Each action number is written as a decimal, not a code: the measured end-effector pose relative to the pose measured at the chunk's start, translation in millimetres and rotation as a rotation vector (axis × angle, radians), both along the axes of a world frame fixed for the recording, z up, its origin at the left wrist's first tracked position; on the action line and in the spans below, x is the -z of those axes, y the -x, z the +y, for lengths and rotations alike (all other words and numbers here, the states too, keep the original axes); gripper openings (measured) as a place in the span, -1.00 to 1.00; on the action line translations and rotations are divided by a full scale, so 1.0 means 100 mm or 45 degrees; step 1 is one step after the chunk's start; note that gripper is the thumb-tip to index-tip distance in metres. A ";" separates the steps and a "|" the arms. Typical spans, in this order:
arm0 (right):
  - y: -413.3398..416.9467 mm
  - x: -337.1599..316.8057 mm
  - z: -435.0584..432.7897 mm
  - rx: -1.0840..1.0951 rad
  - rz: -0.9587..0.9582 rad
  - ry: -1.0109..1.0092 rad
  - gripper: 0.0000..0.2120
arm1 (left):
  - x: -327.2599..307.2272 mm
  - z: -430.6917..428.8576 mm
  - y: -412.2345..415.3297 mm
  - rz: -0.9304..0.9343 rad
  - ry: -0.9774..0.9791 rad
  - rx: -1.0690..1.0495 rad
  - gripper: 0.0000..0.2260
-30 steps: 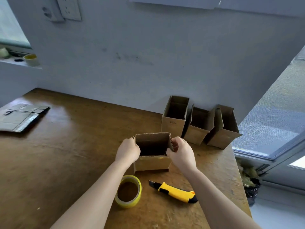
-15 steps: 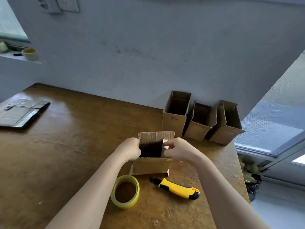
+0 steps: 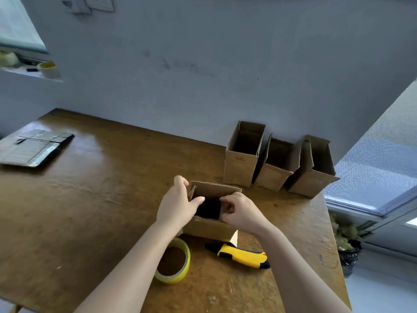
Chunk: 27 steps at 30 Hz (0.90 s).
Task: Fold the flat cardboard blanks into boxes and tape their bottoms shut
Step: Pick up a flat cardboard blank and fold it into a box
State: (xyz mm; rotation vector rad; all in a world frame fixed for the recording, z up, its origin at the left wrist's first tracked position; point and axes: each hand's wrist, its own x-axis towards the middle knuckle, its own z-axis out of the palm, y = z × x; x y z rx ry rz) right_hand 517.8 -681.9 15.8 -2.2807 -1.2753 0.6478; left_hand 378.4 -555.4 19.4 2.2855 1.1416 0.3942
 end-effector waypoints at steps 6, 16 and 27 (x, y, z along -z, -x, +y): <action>-0.02 0.05 -0.02 0.025 0.171 0.054 -0.59 | 0.11 -0.03 0.18 0.280 0.110 0.567 -0.42; 0.04 0.07 -0.02 0.007 -0.126 0.061 -0.77 | 0.26 0.06 0.13 0.143 0.171 0.405 -0.37; 0.23 0.14 0.04 0.054 -0.563 0.088 -0.25 | 0.43 0.18 0.18 -0.005 0.072 0.384 -0.61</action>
